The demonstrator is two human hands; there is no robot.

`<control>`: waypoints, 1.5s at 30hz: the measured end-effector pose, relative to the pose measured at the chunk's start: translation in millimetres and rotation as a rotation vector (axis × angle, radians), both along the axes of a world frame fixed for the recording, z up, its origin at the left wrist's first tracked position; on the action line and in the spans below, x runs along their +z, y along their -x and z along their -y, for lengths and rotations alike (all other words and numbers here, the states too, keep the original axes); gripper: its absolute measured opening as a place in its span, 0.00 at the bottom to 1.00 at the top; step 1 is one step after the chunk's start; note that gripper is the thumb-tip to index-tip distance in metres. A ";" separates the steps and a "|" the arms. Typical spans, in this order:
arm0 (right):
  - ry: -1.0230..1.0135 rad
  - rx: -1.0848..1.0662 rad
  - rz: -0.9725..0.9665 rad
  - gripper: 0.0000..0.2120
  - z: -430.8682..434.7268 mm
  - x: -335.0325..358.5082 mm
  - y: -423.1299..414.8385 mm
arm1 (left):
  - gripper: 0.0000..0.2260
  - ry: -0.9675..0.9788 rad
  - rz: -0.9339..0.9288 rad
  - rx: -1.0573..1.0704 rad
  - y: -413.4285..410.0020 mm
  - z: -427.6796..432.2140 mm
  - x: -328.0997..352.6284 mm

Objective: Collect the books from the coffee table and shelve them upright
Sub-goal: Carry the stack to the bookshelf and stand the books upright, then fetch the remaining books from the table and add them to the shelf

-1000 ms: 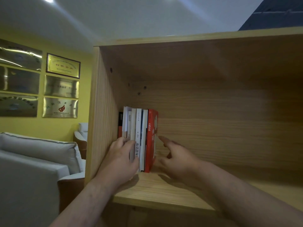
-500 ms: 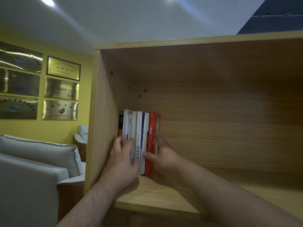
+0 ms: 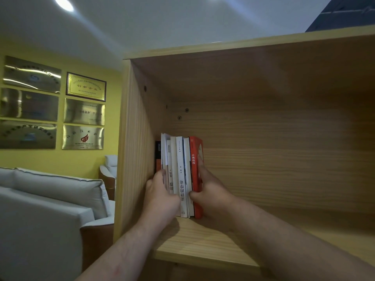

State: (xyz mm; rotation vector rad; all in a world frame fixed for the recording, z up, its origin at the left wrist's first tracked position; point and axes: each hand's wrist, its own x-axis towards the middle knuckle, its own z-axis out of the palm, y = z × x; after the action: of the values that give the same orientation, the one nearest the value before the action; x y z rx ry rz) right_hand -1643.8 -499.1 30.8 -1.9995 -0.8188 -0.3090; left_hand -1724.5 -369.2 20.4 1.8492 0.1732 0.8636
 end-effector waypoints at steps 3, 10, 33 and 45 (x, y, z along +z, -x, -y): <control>0.024 -0.005 -0.013 0.54 2.1 0.6 7.1 | 0.34 -0.015 0.025 -0.035 -0.8 -1.8 -3.8; 0.039 -0.042 0.046 0.47 16.3 -1.3 18.1 | 0.27 -0.276 -0.015 0.175 4.0 3.1 -10.2; 0.683 -0.185 -0.272 0.15 70.8 4.6 71.6 | 0.17 -0.632 -0.633 -0.188 50.3 -12.5 3.9; 0.789 -0.164 -0.623 0.19 91.0 40.3 231.3 | 0.18 -0.512 -0.976 -0.501 198.1 -21.4 43.3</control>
State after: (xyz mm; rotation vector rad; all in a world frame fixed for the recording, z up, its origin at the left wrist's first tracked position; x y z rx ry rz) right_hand -1875.2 -590.1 71.1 -2.6697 -0.3858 0.6260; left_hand -1922.7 -347.8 63.8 2.5075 0.0793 -0.4329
